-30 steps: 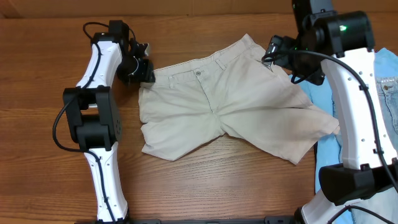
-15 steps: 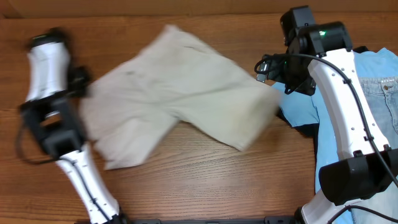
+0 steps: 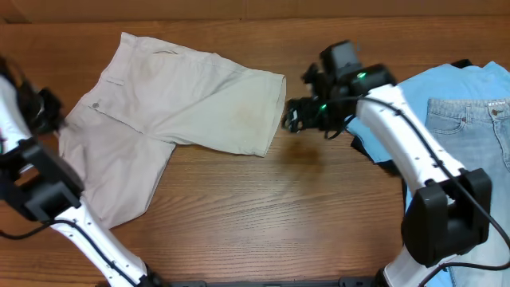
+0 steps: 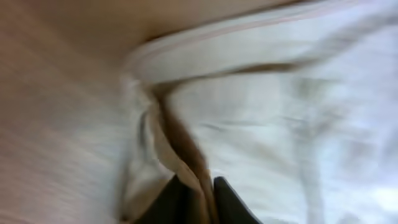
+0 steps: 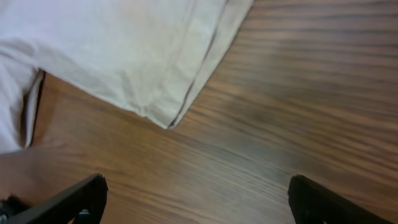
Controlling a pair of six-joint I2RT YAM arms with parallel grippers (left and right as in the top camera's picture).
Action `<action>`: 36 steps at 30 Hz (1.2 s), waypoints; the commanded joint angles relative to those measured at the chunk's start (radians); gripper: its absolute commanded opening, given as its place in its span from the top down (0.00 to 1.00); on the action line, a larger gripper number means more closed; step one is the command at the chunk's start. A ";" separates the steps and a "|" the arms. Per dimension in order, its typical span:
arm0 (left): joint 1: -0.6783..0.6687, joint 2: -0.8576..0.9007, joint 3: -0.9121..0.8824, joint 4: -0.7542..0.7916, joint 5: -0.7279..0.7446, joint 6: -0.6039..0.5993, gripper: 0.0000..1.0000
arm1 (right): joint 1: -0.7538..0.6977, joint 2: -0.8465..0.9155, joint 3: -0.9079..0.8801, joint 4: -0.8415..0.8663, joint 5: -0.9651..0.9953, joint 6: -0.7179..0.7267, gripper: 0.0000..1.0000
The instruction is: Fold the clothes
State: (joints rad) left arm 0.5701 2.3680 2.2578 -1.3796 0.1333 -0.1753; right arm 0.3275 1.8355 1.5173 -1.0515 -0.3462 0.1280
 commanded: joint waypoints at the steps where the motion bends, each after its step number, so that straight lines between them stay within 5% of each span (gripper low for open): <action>1: -0.065 -0.176 0.021 0.021 0.032 0.043 0.72 | 0.029 -0.026 -0.048 0.035 -0.080 0.094 0.05; 7: -0.144 -0.360 0.021 0.029 -0.012 0.047 0.59 | 0.126 -0.026 -0.127 0.224 -0.298 0.280 0.11; 12: -0.140 -0.505 0.021 0.022 -0.023 0.011 0.52 | 0.270 -0.022 -0.215 0.489 -0.244 0.427 0.02; 18: -0.126 -0.649 0.021 0.018 0.029 0.040 0.44 | 0.404 0.027 -0.251 0.724 -0.117 0.628 0.03; 25: -0.215 -0.751 0.021 -0.042 0.187 0.255 0.47 | 0.386 0.034 -0.241 0.695 -0.100 0.518 0.07; 30: -0.299 -0.801 0.021 -0.098 -0.090 0.115 0.41 | 0.377 0.043 -0.239 0.685 -0.137 0.512 0.05; 36: -0.299 -0.846 0.021 -0.134 -0.066 0.103 0.38 | 0.448 0.153 -0.239 0.855 -0.255 0.732 0.02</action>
State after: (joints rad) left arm 0.2699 1.5532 2.2635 -1.4990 0.1070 -0.0444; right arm 0.7349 1.9297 1.2732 -0.2455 -0.5148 0.7345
